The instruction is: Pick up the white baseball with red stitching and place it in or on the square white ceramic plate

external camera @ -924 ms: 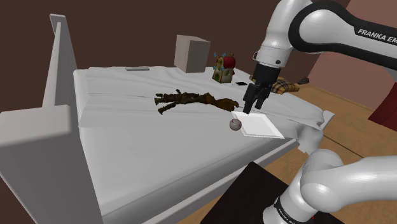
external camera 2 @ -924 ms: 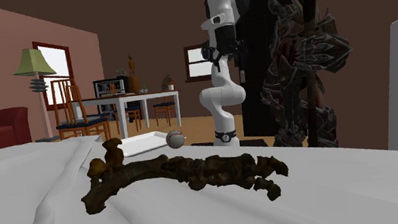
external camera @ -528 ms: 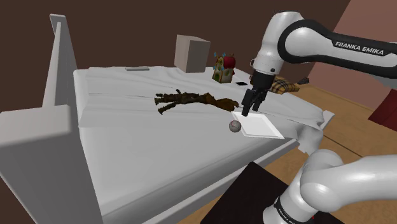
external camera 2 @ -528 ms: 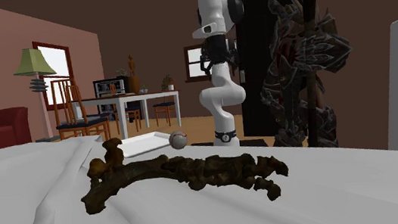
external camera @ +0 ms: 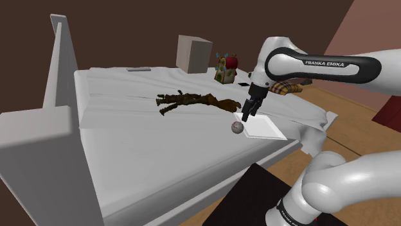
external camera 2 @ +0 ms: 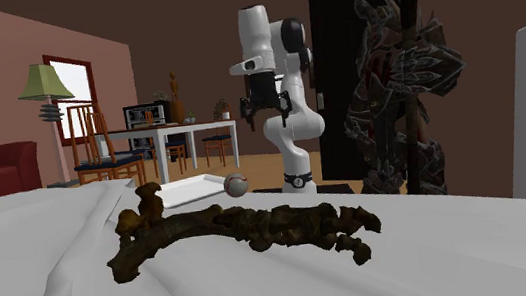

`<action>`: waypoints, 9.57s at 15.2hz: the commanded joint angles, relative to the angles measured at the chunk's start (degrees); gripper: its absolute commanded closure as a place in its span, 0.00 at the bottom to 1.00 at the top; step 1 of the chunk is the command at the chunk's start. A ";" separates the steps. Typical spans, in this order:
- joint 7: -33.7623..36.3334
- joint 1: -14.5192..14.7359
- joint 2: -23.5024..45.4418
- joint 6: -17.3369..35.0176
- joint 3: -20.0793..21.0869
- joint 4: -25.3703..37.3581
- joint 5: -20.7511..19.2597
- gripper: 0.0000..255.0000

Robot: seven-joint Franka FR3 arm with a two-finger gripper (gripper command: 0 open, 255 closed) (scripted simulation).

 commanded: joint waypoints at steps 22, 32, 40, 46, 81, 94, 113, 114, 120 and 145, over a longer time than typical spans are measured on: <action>-15.02 -2.12 23.05 26.73 -10.93 -1.61 -4.37 0.00; -15.00 -2.11 23.08 26.73 -10.91 -1.59 -4.35 1.00; -14.84 -2.17 21.68 24.14 -10.64 -0.36 -4.56 1.00; -14.59 -2.22 19.36 19.05 -10.09 2.45 -4.75 1.00; -34.26 -8.74 24.31 19.83 -24.08 8.52 -6.77 0.00; -27.08 -16.49 17.38 52.26 -23.32 -12.86 -23.97 0.00; -27.45 -16.48 14.56 48.18 -22.49 -11.56 -23.55 1.00; -27.55 -16.46 13.91 47.19 -22.28 -11.20 -23.42 1.00; -28.17 -16.29 10.49 41.40 -21.05 -8.77 -22.54 1.00; -25.31 -16.01 15.49 48.93 -20.93 -11.81 -23.48 1.00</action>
